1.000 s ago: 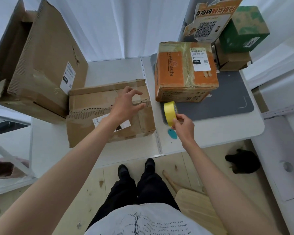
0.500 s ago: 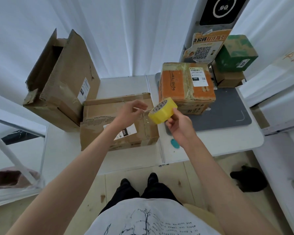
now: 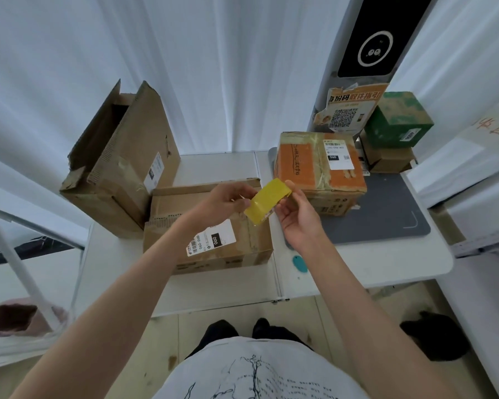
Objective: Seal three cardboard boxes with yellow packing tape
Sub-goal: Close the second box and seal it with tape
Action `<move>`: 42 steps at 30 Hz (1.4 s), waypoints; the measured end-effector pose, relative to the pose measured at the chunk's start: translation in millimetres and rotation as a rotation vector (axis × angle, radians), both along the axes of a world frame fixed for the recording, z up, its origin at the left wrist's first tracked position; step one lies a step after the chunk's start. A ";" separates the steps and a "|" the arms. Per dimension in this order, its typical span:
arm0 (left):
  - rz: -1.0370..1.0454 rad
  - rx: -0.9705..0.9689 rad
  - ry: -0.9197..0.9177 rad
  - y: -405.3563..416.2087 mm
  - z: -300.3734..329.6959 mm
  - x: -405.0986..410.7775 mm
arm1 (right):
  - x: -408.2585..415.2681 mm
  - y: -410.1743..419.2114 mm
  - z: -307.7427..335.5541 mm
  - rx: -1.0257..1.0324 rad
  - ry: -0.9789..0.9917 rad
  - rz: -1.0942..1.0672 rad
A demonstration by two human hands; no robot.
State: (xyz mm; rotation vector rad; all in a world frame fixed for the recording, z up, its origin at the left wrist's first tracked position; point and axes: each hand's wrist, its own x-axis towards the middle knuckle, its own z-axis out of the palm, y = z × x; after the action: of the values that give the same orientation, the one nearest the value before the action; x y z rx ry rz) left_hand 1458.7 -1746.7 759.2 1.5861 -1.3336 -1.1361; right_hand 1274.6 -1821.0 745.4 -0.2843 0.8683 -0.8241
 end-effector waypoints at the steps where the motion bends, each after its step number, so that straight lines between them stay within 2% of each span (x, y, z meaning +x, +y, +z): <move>1: 0.002 0.012 0.042 -0.2 2.0 -1.9 | 0.3 1.1 -1.3 -0.087 0.074 0.047; 4: 0.017 0.038 0.105 -2.4 8.7 -5.4 | -0.8 5.3 -3.6 -0.400 0.392 0.245; 8: -0.014 0.069 0.062 -4.5 20.0 -2.8 | -5.7 1.6 0.4 -0.811 0.868 0.372; 10: -0.023 0.081 0.024 -4.5 25.7 0.5 | -9.0 -3.5 6.7 -1.020 0.971 0.452; 12: -0.028 0.081 -0.032 -5.7 30.8 4.5 | -12.1 -8.3 14.9 -1.106 0.937 0.620; 15: -0.018 0.050 -0.109 -8.7 35.9 8.8 | -16.8 -11.2 23.9 -1.014 0.827 0.846; 18: 0.124 -0.021 -0.229 -11.3 31.4 11.2 | -16.9 -5.2 18.4 -0.982 0.807 0.769; 21: 0.326 0.033 -0.251 -10.7 25.8 10.6 | -15.1 1.9 8.4 -0.969 0.845 0.724; 25: 0.397 0.022 -0.269 -6.6 26.0 3.9 | -17.0 5.7 2.9 -0.944 0.845 0.748; 37: 0.448 -0.003 -0.367 -9.6 36.3 -18.0 | -12.6 12.1 -0.7 -0.909 0.917 0.654; 42: 0.376 0.102 -0.405 -16.1 39.9 -18.2 | -16.3 11.8 3.6 -0.940 0.929 0.676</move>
State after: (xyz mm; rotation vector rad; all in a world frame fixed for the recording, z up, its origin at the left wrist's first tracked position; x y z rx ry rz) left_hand 1440.5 -1762.8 799.1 2.1156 -1.1611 -0.6832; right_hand 1258.3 -1809.2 749.0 -1.7888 1.0659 -0.3681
